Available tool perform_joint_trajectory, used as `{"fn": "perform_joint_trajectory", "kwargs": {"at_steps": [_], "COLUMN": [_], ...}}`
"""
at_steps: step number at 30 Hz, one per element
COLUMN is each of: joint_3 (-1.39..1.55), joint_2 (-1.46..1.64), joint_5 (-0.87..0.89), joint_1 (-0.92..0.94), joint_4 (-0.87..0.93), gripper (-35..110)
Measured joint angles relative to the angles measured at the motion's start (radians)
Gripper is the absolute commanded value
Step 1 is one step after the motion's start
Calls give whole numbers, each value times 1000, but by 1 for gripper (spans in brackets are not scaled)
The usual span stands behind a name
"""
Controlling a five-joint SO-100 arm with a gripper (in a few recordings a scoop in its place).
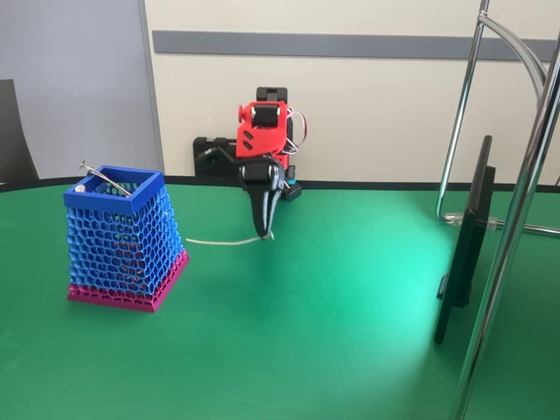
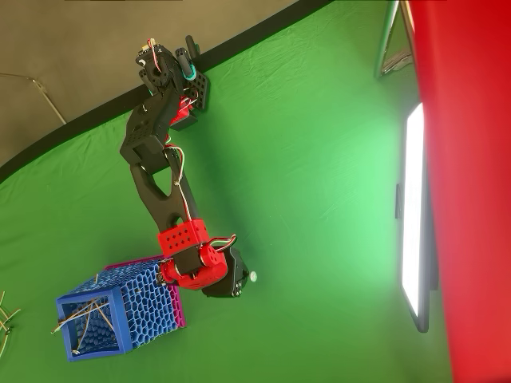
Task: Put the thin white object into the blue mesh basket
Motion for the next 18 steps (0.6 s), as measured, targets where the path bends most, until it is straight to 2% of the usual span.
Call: {"fn": "perform_joint_trajectory", "kwargs": {"at_steps": [13,14,18], "joint_3": [244,268,377], "joint_2": [137,143,149], "joint_5": [-98,-114,-169], "joint_1": [28,35,72], "joint_4": [-138,-169,-304], "gripper": [1,7,15]}}
